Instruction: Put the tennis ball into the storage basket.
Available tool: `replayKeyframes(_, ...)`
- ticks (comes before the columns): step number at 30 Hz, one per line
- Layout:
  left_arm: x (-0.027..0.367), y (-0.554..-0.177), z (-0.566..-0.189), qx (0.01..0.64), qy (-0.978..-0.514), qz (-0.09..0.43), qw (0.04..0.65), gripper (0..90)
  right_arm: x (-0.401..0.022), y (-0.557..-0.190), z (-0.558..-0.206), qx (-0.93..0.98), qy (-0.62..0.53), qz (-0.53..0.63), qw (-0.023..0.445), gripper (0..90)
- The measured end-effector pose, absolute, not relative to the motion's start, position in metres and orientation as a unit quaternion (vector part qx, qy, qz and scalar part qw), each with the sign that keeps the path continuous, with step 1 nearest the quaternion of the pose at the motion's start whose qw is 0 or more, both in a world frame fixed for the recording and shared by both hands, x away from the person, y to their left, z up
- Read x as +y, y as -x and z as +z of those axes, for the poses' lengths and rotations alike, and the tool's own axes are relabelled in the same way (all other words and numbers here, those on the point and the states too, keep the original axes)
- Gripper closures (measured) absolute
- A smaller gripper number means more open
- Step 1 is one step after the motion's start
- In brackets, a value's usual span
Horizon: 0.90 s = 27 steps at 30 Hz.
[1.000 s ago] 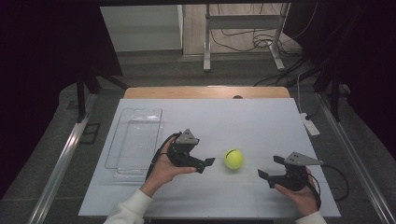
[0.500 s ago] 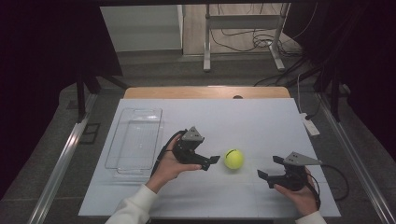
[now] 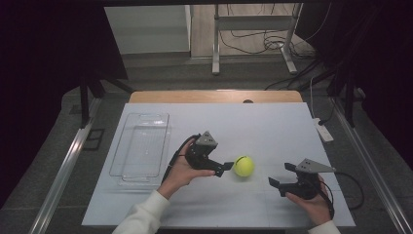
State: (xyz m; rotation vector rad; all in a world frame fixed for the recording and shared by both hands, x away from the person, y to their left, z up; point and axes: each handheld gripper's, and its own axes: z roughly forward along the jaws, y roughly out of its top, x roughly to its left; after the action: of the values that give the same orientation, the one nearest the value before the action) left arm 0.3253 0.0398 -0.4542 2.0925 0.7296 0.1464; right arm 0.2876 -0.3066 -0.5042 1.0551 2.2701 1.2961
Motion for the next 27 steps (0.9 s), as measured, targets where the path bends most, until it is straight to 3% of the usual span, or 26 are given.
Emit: replayKeyframes(27, 0.023, -0.346, -0.457, 0.303, -0.852, 0.053, 0.425, 8.4, -0.308, -0.288, -0.504, 0.792, -0.372, 0.456, 0.16, 10.9)
